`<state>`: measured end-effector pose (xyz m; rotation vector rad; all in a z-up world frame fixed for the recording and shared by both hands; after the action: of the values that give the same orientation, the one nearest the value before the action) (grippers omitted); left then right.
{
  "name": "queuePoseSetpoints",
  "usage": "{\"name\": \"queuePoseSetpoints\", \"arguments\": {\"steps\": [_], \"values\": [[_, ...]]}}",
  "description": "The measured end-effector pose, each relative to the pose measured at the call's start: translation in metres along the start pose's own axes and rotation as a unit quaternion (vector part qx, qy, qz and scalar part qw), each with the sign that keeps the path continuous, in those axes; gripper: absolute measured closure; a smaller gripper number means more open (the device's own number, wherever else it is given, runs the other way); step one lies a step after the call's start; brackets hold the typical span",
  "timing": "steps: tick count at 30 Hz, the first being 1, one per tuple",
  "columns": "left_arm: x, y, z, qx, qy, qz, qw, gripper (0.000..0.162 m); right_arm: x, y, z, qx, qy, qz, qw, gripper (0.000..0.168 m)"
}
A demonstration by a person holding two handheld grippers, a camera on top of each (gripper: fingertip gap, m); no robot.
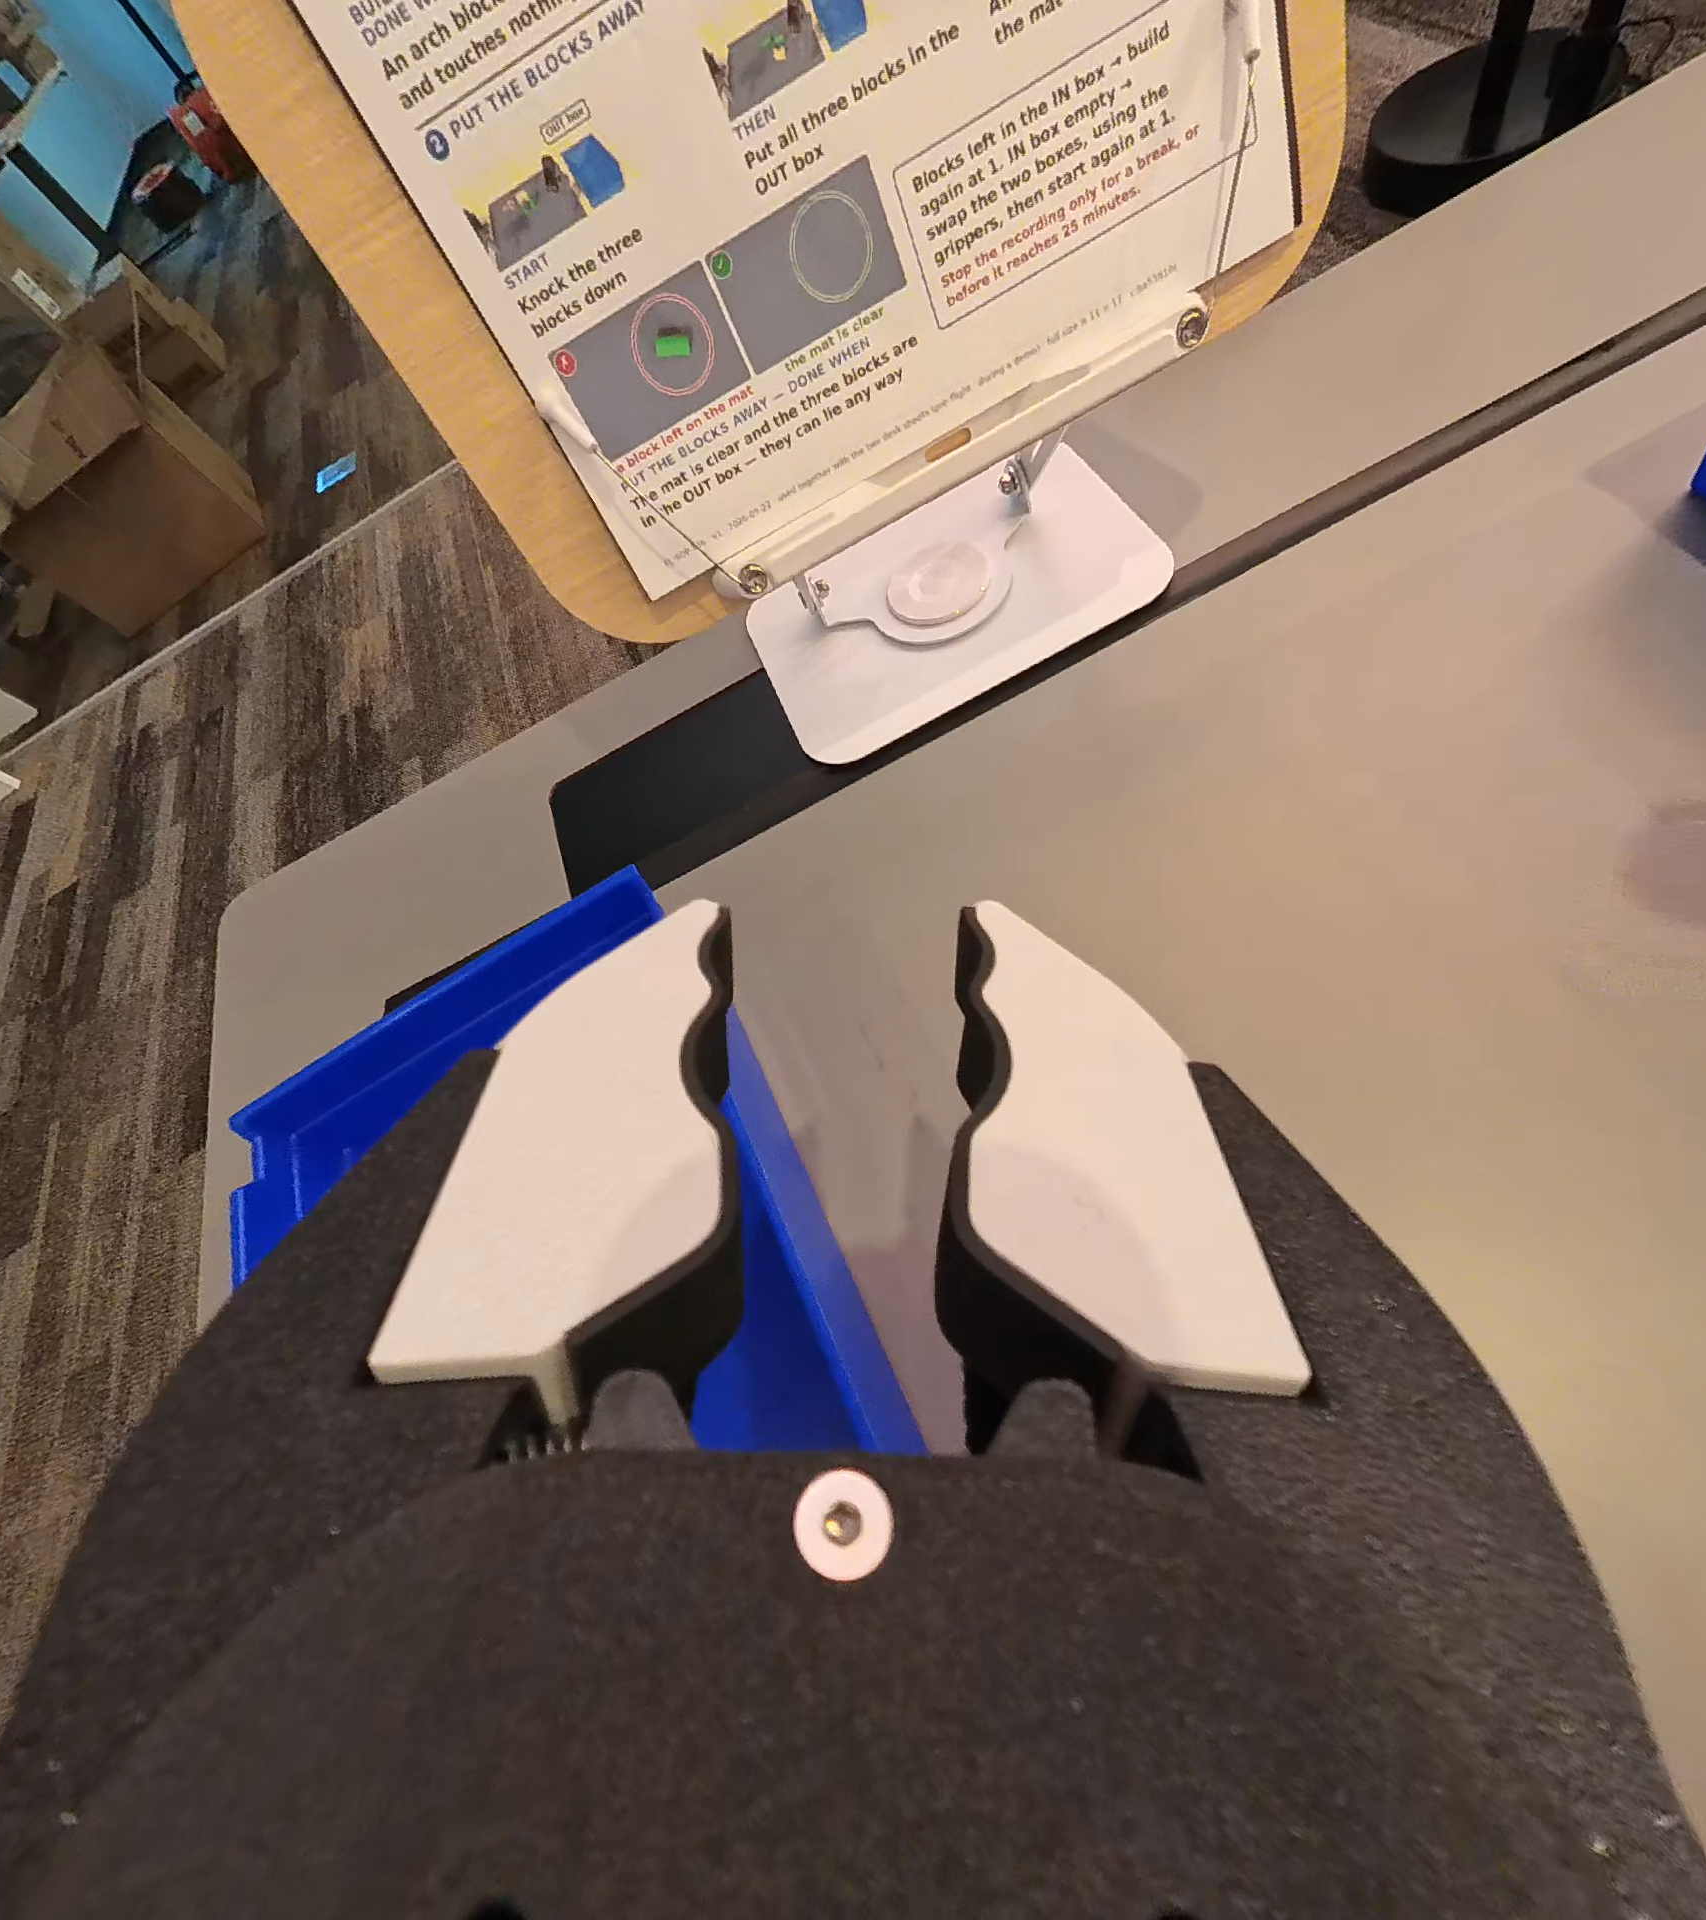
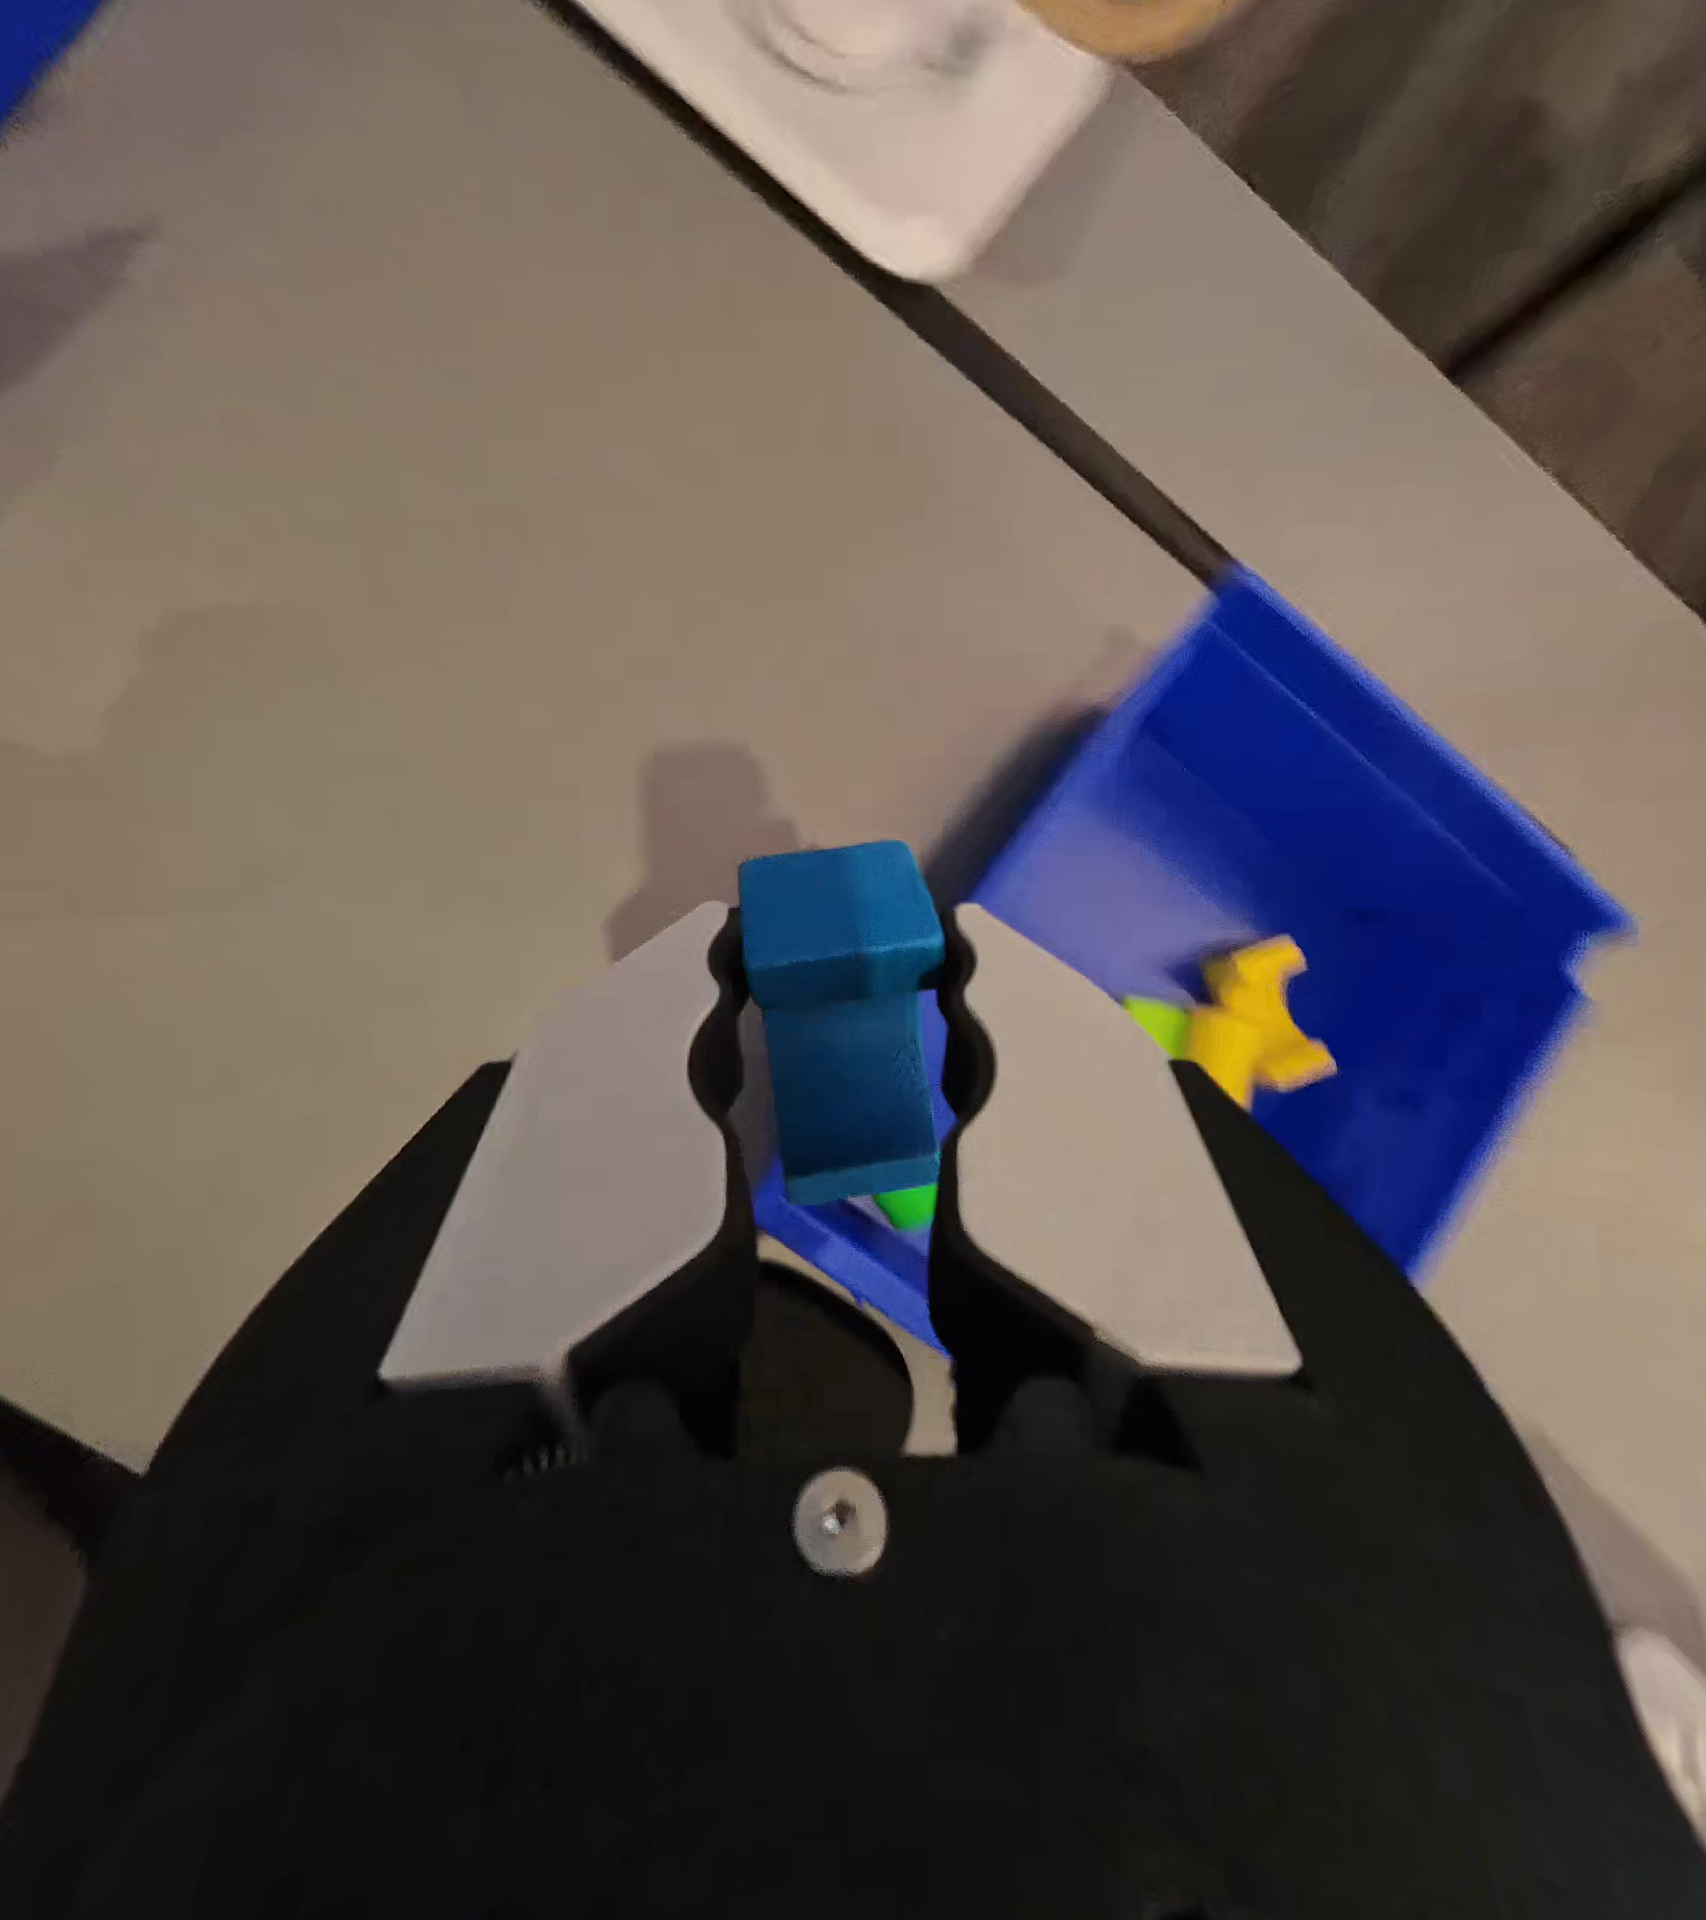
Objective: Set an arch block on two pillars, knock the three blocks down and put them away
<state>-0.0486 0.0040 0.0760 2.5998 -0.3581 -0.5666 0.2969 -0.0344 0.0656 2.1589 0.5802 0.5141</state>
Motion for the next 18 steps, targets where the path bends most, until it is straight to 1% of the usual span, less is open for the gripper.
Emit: {"name": "queuePoseSetpoints", "arguments": {"steps": [1, 3, 6, 9, 12, 15, 18], "values": [[0.001, -0.001, 0.001, -0.002, -0.001, 0.001, 1.0, 0.121, 0.02, 0.003, 0.009, -0.02, -0.029, 0.015, 0.999, 0.132], [0.002, -0.003, 0.002, -0.007, -0.003, 0.004, 1.0, 0.121, 0.052, -0.004, 0.033, -0.069, -0.084, 0.023, 0.994, 0.132], [0.004, -0.005, 0.005, -0.017, -0.006, 0.007, 1.0, 0.12, 0.084, -0.038, 0.076, -0.15, -0.143, 0.011, 0.978, 0.132], [0.004, -0.008, 0.006, -0.02, -0.005, 0.005, 1.0, 0.12, 0.09, -0.078, 0.111, -0.201, -0.172, -0.027, 0.964, 0.132], [0.003, -0.011, 0.008, -0.025, -0.003, 0.005, 1.0, 0.12, 0.089, -0.104, 0.135, -0.229, -0.191, -0.043, 0.954, 0.132], [0.004, -0.014, 0.011, -0.034, -0.004, 0.005, 0.999, 0.12, 0.087, -0.122, 0.15, -0.248, -0.198, -0.05, 0.947, 0.132], [0.006, -0.017, 0.013, -0.041, -0.008, 0.006, 0.999, 0.12, 0.087, -0.133, 0.156, -0.257, -0.199, -0.047, 0.945, 0.132]]}}
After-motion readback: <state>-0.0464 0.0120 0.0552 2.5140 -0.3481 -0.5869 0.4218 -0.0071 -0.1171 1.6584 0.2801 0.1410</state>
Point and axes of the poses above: each gripper's, where its closed fingertips meet, y back along the fingers, z out of its underside, x = y × z across the jaws, the point moved 2 cm from there along y, back along the fingers, and after that the axes turned 1 degree about x, right-handed, at the moved point
